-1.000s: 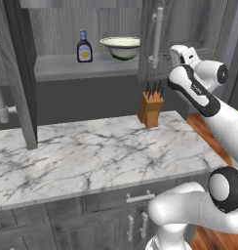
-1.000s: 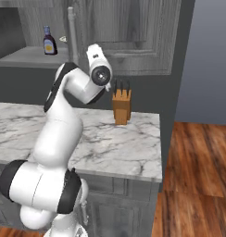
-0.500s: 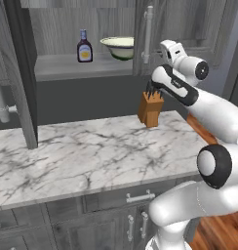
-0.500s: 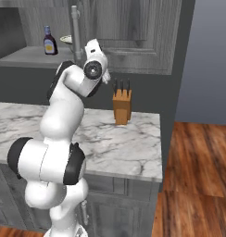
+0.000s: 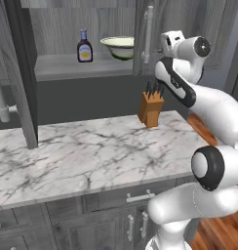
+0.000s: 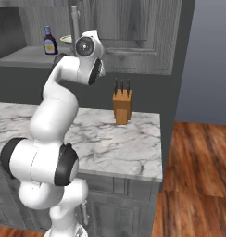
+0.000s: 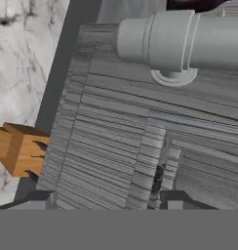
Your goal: Pick the mug and place it in the sink. Pick the bowl and place it in the open cabinet and then close the cabinet.
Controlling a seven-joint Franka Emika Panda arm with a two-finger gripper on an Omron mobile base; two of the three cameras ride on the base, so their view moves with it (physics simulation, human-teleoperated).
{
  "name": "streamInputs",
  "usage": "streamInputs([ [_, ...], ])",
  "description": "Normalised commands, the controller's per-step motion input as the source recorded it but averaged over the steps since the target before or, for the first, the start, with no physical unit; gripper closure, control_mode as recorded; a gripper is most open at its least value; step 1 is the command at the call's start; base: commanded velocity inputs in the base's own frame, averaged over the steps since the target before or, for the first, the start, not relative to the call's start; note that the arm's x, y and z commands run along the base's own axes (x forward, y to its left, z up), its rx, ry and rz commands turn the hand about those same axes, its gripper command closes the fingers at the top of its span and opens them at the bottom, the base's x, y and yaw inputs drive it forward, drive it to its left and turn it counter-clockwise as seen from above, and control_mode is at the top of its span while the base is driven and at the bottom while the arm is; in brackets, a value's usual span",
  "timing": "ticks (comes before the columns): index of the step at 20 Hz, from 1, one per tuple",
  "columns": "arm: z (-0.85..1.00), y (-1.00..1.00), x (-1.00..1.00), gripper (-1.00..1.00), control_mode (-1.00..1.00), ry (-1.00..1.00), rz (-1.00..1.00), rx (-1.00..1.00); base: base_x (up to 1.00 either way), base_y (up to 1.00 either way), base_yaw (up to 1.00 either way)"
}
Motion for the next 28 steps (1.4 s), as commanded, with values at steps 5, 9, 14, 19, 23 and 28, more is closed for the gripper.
streamInputs([
  [5, -0.04, -0.09, -0.61, -1.00, -1.00, 0.10, 0.00, 0.05, 0.00, 0.00, 0.00],
  [9, -0.24, 0.00, -0.95, -1.00, -1.00, 0.00, 0.00, 0.00, 0.00, 0.00, 0.00],
  [14, -0.33, -0.05, -0.92, -1.00, -1.00, -0.01, 0.00, 0.00, 0.00, 0.00, 0.00],
  [19, 0.00, -0.22, -0.61, -1.00, -1.00, 0.00, 0.00, 0.07, 0.00, 0.00, 0.00],
  [23, 0.00, 0.00, -0.84, -1.00, -1.00, 0.00, 0.00, 0.03, 0.00, 0.00, 0.00],
  [28, 0.00, 0.00, -0.67, -1.00, -1.00, 0.00, 0.00, 0.01, 0.00, 0.00, 0.00],
])
